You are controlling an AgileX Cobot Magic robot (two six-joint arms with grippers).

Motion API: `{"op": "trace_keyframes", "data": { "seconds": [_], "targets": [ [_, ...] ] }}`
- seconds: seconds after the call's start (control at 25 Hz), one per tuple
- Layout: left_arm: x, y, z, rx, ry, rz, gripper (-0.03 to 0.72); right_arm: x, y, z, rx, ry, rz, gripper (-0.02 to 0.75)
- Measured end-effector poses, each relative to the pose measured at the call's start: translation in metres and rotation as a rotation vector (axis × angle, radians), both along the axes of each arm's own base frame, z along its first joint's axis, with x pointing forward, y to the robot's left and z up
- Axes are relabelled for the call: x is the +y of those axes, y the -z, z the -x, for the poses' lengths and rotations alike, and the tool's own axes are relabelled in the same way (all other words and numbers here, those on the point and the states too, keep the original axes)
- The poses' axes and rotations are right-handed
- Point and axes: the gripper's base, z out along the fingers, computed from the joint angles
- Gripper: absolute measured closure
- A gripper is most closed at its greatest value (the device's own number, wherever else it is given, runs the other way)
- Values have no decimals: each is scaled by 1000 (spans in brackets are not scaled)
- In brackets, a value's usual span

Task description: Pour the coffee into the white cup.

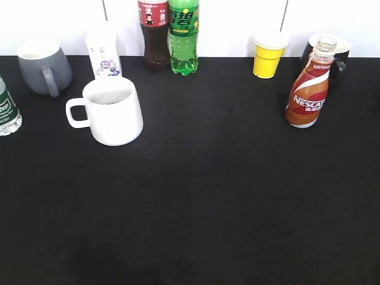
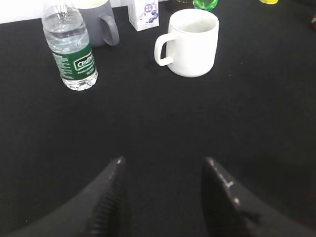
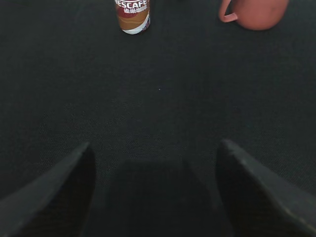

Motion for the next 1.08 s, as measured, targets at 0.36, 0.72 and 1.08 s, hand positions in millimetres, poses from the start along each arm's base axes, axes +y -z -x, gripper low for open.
{"op": "trace_keyframes", "data": {
  "seconds": [0.36,0.72,1.08],
  "targets": [
    [-2,0,0,-1,-198,-1,312,0,0,6,-41,112,-5,163],
    [-2,0,0,-2,-251,-2,312,-1,0,7,-44,124,-3,163],
    [-2,0,0,-2,-251,-2,312,-1,0,7,-44,124,-3,163]
  ]
}}
